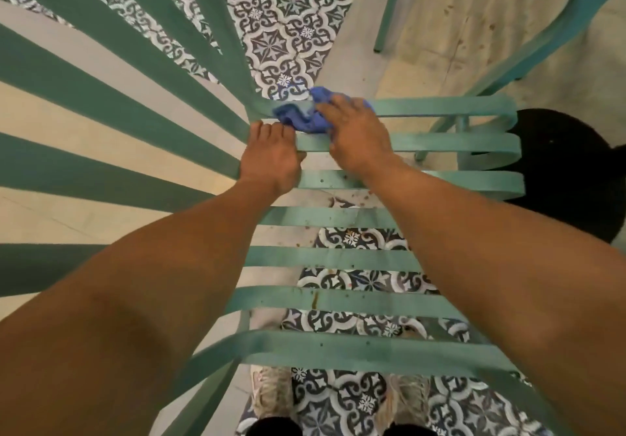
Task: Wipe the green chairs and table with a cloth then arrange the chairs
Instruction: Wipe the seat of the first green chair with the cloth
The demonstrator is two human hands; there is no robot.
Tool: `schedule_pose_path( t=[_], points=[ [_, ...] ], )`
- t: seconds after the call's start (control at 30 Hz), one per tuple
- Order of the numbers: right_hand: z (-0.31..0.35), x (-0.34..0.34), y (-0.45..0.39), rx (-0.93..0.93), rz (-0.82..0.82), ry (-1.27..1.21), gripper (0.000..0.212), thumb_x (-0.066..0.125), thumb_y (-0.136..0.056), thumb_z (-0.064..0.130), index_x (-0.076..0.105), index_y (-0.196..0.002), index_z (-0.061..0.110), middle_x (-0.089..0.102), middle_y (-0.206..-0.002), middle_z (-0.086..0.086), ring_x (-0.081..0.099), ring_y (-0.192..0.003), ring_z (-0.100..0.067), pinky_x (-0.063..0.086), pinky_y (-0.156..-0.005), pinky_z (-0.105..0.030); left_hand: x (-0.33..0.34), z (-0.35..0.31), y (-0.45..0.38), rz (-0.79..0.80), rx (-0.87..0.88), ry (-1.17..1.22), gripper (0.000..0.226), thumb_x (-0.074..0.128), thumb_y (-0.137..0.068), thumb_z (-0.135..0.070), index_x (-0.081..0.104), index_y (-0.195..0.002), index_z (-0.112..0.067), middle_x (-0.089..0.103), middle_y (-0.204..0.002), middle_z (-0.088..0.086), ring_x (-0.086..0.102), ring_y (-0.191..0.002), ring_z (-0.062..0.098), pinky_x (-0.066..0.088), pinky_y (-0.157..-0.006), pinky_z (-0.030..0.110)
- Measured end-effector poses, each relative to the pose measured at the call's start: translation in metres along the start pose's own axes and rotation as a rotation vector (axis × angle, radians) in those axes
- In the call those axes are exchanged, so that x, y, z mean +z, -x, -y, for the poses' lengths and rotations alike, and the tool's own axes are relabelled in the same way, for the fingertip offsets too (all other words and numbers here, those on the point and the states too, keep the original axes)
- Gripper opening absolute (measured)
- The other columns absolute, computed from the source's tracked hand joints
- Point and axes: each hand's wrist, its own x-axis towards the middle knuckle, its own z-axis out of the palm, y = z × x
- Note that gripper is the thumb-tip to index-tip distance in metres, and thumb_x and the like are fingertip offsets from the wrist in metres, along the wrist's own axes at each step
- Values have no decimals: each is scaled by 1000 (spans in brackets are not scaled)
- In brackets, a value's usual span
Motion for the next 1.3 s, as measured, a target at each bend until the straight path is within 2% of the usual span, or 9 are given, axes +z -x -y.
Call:
schedule_pose_path(
  t=[0.17,0.27,0.4,0.5,0.63,0.83,1.0,1.13,1.3],
  points=[
    [-113,-47,89,321,-127,172,50,58,-80,5,52,-129,10,47,-133,-21,44,-110,-44,35,-95,-46,1,0,1,-25,-18,45,39,44,-97,-39,54,-114,-5,58,-114,18,48,-109,35,24,-108,43],
    [-114,-52,94,523,-163,241,42,56,-85,13,51,-126,13,44,-129,-23,41,-113,-44,35,-95,-48,3,0,0,-24,-20,45,39,45,-97,-38,53,-114,-4,57,-114,18,48,-109,35,23,-110,42],
    [9,-6,70,316,-142,-141,16,55,-87,23,65,-99,21,63,-99,-9,61,-86,-25,52,-71,-41,3,3,-1,-12,-10,37,38,48,-94,-34,53,-114,-2,57,-113,19,48,-109,37,22,-109,42],
    [81,22,70,171,-97,-86,30,56,-88,30,61,-115,19,54,-109,-16,55,-90,-32,48,-65,-39,7,7,-1,37,46,-19,42,49,-90,-28,49,-121,0,56,-113,21,48,-108,38,22,-107,44],
    [10,-1,120,97,-90,127,35,47,-95,28,50,-129,22,53,-115,-20,58,-86,-33,47,-60,-37,6,4,-2,-27,-4,52,41,52,-94,-35,54,-113,1,57,-113,23,49,-108,39,22,-107,44],
    [-124,-66,215,723,-141,303,48,33,-91,44,45,-119,8,43,-108,-32,54,-80,-46,44,-68,-44,5,3,-1,-46,-5,55,40,49,-96,-37,55,-112,-1,58,-114,20,49,-110,37,22,-110,42],
    [24,-4,140,206,-65,200,33,44,-98,26,47,-126,10,47,-123,-22,54,-94,-33,52,-65,-40,5,3,-2,-41,-14,73,40,49,-96,-37,55,-113,-2,58,-115,19,49,-111,37,22,-110,41],
    [144,40,104,133,-9,-13,33,45,-96,37,53,-116,13,48,-115,-16,57,-87,-30,44,-62,-36,4,5,-6,-25,-3,65,42,50,-95,-40,56,-114,-3,58,-116,20,49,-112,37,23,-106,41],
    [38,2,182,68,91,57,32,43,-95,37,49,-120,16,54,-106,-16,59,-71,-24,53,-47,-34,2,5,-4,-15,-11,85,39,51,-95,-38,57,-109,-2,59,-114,22,49,-110,38,24,-106,42]
  ],
)
